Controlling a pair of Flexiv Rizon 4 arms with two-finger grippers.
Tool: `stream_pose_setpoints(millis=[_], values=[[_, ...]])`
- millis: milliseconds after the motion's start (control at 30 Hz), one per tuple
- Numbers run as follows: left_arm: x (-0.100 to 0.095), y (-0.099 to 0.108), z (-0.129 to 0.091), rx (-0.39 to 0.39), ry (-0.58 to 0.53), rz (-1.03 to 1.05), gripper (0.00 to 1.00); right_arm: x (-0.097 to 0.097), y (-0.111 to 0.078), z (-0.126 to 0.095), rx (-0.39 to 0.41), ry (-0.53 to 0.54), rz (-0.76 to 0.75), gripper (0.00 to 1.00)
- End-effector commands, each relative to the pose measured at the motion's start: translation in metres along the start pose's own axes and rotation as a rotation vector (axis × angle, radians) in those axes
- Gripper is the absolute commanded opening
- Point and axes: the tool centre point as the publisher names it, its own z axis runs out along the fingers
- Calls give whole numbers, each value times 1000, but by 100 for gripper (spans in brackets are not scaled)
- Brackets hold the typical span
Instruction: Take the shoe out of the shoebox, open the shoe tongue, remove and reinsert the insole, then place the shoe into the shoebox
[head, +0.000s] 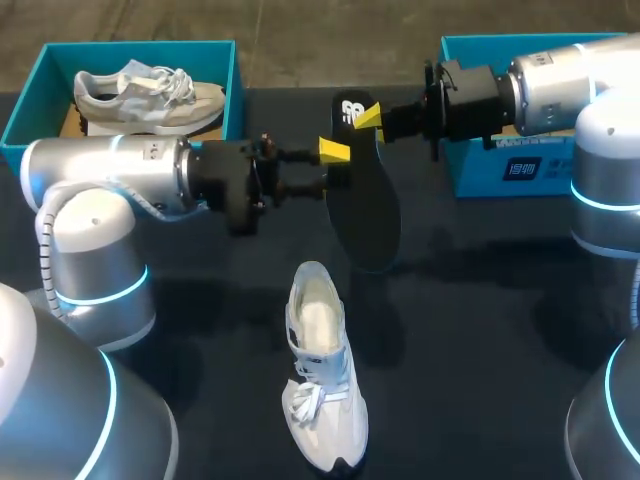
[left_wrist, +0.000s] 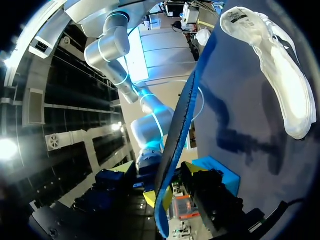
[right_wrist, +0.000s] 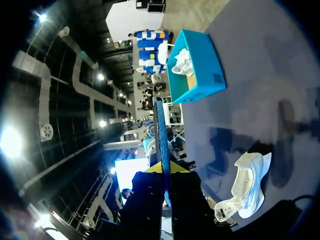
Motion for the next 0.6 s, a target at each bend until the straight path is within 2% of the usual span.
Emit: stream_pose_setpoints(millis=[33, 300, 467, 600], values=[[1, -1, 8, -6, 4, 7, 55, 0, -1, 1, -3, -2, 1, 0], [-1, -2, 13, -6, 6, 20, 42, 0, -1, 1, -3, -2, 1, 0], [-3, -4, 13, -5, 6, 27, 38, 0, -1, 1, -3, -2, 1, 0], [-3, -5, 15, -10, 8, 26, 29, 0, -1, 1, -3, -2, 1, 0]])
